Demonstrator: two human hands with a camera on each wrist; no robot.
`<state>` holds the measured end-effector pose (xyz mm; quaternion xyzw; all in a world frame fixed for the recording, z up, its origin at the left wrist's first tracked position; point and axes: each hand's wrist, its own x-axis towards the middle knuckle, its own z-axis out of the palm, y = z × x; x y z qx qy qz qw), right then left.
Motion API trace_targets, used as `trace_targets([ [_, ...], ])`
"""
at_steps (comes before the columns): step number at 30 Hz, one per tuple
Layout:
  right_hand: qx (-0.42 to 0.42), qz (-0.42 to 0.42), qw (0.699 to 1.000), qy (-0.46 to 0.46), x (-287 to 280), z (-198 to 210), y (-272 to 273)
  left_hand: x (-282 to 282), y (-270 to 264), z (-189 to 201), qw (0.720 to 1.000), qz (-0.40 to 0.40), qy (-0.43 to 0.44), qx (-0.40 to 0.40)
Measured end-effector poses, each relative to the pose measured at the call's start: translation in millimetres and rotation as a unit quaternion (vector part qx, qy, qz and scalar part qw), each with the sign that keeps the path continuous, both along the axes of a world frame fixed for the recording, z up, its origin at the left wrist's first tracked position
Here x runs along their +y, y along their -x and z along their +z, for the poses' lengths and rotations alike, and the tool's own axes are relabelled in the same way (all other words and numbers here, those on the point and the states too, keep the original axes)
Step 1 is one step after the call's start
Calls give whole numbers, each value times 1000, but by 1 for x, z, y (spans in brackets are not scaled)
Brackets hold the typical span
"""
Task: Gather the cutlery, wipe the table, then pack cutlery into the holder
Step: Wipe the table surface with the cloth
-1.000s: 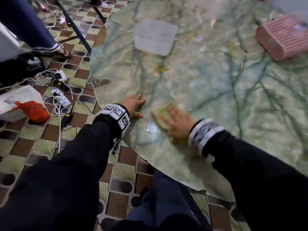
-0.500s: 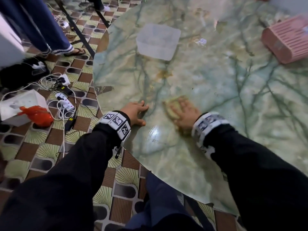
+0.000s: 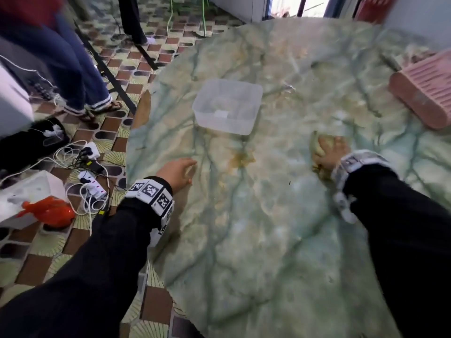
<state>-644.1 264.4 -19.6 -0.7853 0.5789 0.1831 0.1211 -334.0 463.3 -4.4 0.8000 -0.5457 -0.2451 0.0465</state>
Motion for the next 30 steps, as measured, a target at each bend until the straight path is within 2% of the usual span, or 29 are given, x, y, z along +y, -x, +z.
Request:
trace_targets([
  [2,-35,61,998,-6,12,-1,-57,-16,-10,-3,1000,-14,-13,-8],
  [5,-46,183,982,-30,85,-1,-113,-28,-21,-6,997,-52,-54,-21],
  [7,-43,275,959,-60,133,0,-110,-28,-25,-7,992,-83,-84,-34],
  [9,-16,328,939,-102,132,3,-82,-28,-30,-9,988,-111,-93,-46],
  [10,19,322,941,-103,116,6,-68,-27,-32,-9,987,-121,-91,-48],
  [11,35,277,954,-105,92,8,-56,-28,-34,-10,987,-128,-90,-46],
  [13,18,122,988,-91,45,9,-43,-28,-38,-11,985,-140,-89,-33],
  [14,11,58,996,-71,31,6,-47,-28,-40,-11,984,-147,-93,-28],
  [16,-2,-3,1000,-21,33,0,-76,-29,-45,-8,982,-159,-95,-24],
  [18,-12,36,999,-16,69,-6,-118,-30,-49,-7,981,-168,-100,-13],
  [20,-15,138,990,-35,132,-5,-149,-33,-53,-5,976,-189,-107,-13],
  [22,-22,219,970,-102,188,2,-151,-34,-58,-4,971,-210,-113,-15],
  [24,0,236,959,-157,203,6,-122,-35,-63,-4,966,-230,-119,-18],
  [26,24,163,973,-160,181,9,-84,-35,-65,-4,960,-251,-122,-23],
  [28,36,24,991,-123,141,11,-58,-37,-67,-5,956,-266,-119,-32],
  [30,32,-81,994,-71,111,9,-64,-38,-69,-5,954,-273,-118,-38],
])
